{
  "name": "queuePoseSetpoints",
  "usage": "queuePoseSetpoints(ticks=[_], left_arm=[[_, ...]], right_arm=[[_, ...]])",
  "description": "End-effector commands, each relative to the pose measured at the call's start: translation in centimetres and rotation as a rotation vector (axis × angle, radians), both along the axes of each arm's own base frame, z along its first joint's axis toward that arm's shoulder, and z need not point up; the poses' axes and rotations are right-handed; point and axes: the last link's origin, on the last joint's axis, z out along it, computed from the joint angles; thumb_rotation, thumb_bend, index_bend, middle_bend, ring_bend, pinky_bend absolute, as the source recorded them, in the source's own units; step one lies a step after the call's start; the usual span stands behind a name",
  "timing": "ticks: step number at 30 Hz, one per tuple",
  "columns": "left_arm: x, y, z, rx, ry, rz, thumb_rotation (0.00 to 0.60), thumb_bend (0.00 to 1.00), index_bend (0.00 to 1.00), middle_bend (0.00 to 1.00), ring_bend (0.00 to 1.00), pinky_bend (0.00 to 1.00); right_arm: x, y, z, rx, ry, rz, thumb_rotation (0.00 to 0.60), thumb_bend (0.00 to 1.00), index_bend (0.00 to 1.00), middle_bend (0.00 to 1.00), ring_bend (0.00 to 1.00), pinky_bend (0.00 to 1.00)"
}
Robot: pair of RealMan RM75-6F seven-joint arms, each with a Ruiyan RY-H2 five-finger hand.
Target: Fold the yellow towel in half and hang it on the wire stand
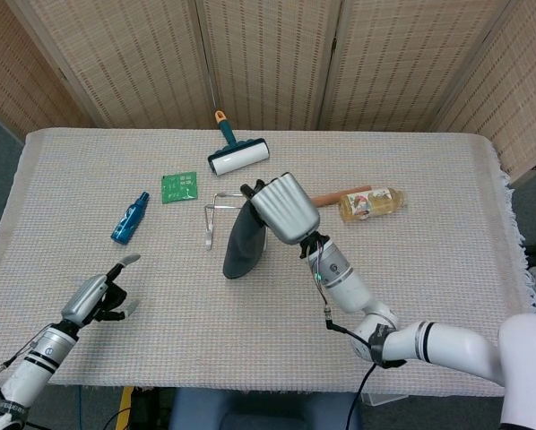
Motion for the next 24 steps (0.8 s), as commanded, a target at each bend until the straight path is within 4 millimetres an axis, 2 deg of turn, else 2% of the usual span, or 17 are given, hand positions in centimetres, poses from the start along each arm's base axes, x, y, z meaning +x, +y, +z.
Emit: queuePoseSetpoints(ticks=[1,15,24], left_arm=[[-0.1,-0.1,0.1,0.000,0.001,0.002,0.600,0.41,0.08,0.98,0.91,0.86],[-0.9,-0.5,0.5,0.006,0.008,0.028,0.600,0.41,0.08,0.98,0.91,0.86],[-1.4,-1.0,0.5,0.007,0.010,0.050,0.600,0.41,0.08,0.98,0.91,0.86]], right_arm=[[1.4,-1.2,-0.6,-0.027,0.015,-0.018,0.600,0.52,0.72,0.94,1.00,1.00],[5.4,-6.8,-2.9,-0.110,0.079,-0.064,0.600,0.52,0.72,0.95,1.00,1.00],[5.8,-9.1,-4.7,-0.103,0.115,-0.103,0.600,0.52,0.72,0.94,1.00,1.00]])
